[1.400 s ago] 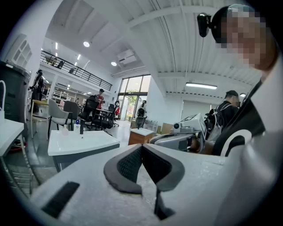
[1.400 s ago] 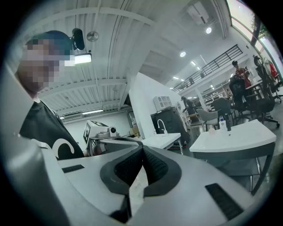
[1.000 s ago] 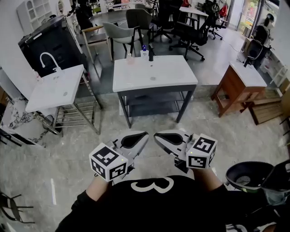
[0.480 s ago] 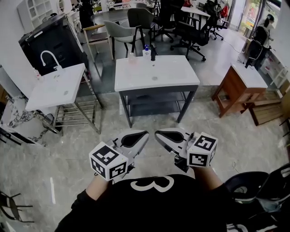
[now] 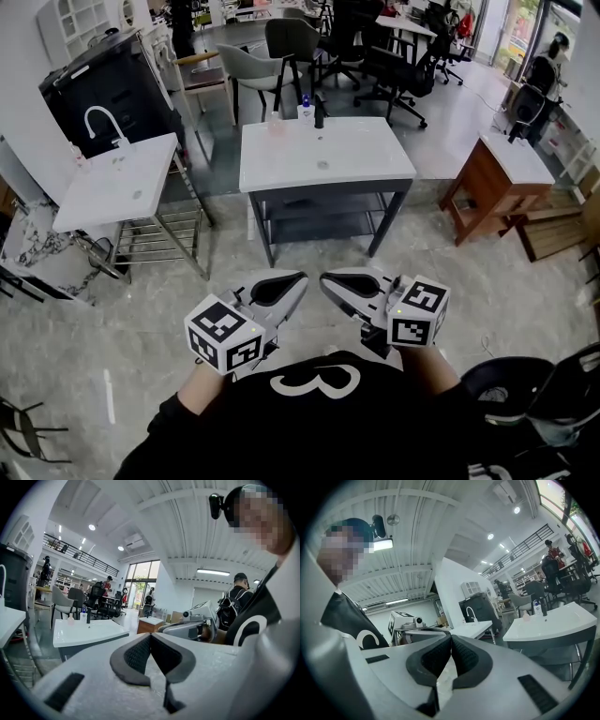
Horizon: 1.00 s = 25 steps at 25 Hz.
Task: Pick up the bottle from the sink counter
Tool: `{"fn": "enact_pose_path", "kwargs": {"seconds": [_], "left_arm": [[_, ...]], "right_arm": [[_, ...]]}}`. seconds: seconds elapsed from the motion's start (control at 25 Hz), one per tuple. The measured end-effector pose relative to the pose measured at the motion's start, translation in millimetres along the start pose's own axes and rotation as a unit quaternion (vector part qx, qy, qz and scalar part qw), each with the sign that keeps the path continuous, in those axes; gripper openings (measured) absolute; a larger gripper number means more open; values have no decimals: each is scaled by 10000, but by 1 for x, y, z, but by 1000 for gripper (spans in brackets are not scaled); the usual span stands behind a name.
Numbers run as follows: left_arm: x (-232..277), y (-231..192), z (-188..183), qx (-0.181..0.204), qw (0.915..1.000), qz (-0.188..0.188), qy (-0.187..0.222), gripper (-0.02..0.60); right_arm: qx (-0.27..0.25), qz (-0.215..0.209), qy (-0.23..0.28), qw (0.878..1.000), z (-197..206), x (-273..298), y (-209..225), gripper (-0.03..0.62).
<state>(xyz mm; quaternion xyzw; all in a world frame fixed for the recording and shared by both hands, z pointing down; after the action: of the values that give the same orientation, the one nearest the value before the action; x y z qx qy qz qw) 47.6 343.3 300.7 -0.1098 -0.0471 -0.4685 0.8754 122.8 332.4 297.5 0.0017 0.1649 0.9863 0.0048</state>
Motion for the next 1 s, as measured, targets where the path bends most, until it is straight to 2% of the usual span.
{"fn": "enact_pose_path", "kwargs": {"seconds": [0.44, 0.72, 1.0], "left_arm": [[35, -27, -11, 17, 9999, -102, -64, 14], [86, -58, -18, -40, 9996, -206, -179, 14], [154, -101, -31, -140, 9991, -271, -297, 14]], "right_arm": [[25, -128, 2, 9999, -14, 3, 43, 14], [95, -188, -22, 9998, -27, 2, 105, 13], [263, -269, -57, 9993, -48, 1, 185, 14]]}}
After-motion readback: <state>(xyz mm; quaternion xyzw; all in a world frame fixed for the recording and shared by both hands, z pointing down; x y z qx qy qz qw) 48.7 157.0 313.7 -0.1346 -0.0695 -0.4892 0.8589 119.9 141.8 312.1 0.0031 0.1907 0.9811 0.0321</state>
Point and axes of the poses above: the fingertips, and each gripper's own axes: x forward along the fingers, y to its right, z out of its underside, the point moved 3 cm from there along -x, backward along the fingers, and after that the axes turned 14 degrees about -z, right-handed, at the moved point
